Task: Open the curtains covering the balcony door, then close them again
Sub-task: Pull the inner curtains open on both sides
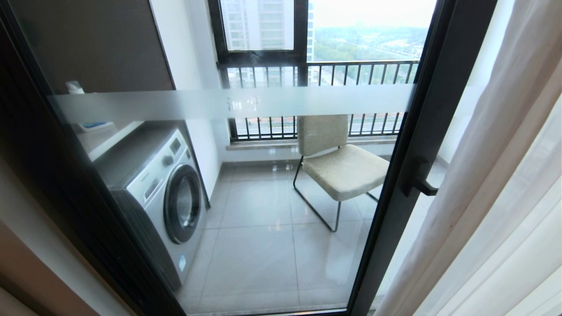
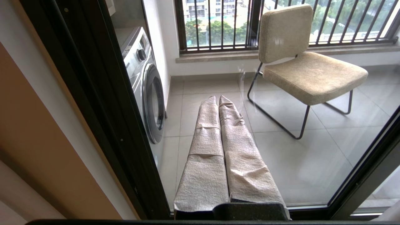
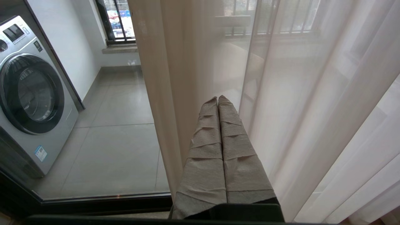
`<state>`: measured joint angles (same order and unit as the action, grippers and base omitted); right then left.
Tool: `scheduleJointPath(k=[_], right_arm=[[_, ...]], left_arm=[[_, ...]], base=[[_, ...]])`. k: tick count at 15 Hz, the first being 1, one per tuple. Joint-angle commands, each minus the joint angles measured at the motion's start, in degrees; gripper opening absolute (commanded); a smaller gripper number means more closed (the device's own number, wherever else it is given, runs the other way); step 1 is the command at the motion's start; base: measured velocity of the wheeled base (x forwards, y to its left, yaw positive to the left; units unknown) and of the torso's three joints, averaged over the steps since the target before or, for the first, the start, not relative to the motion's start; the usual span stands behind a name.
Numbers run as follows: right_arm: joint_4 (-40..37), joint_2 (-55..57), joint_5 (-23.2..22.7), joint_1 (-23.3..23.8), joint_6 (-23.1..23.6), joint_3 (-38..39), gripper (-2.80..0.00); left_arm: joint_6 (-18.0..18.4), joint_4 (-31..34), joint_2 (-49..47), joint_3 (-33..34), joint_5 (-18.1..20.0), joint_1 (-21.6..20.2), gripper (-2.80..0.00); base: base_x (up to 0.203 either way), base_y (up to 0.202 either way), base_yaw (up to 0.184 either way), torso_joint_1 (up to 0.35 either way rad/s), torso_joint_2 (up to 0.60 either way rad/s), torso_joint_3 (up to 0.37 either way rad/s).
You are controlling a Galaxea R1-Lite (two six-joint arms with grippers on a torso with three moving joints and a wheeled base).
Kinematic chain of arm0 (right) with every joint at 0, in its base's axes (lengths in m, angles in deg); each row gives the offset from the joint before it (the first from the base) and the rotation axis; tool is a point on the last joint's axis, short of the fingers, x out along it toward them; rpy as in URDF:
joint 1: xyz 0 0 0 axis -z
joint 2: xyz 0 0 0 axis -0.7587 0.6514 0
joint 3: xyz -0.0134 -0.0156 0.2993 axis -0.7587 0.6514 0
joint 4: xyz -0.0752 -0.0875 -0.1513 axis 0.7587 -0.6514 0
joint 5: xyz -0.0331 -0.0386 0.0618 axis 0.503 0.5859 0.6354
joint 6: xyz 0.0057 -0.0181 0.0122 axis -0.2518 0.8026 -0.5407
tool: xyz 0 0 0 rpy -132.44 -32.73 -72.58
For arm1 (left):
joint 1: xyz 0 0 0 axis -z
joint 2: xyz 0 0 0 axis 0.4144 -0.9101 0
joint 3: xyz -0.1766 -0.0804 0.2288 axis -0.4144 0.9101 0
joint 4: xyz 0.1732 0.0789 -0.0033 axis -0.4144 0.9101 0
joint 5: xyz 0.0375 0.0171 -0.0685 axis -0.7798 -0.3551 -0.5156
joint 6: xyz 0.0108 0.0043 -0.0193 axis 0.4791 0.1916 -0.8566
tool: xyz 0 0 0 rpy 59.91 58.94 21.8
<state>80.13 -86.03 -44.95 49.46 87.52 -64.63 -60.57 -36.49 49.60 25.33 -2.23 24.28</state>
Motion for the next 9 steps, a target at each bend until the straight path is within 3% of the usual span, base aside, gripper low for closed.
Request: scheduleJointPath(k=[1, 7, 9], right_arm=[[0.0, 0.0, 0.0, 0.0, 0.0, 0.0, -2.8], [0.1, 0.0, 0.1, 0.0, 0.2, 0.0, -2.8], [0.2, 0.7, -0.1, -0.1, 2.3, 0.0, -2.8]], left_arm=[[0.0, 0.0, 0.1, 0.0, 0.0, 0.0, -2.8], [0.0, 0.0, 0.1, 0.0, 0.0, 0.0, -2.8], [0.0, 0.0, 0.1, 0.0, 0.0, 0.0, -2.8]], base=[[0.0, 0.0, 0.0, 0.0, 0.0, 0.0], [0.0, 0.0, 0.0, 0.0, 0.0, 0.0], [0.0, 0.0, 0.0, 0.0, 0.0, 0.0]])
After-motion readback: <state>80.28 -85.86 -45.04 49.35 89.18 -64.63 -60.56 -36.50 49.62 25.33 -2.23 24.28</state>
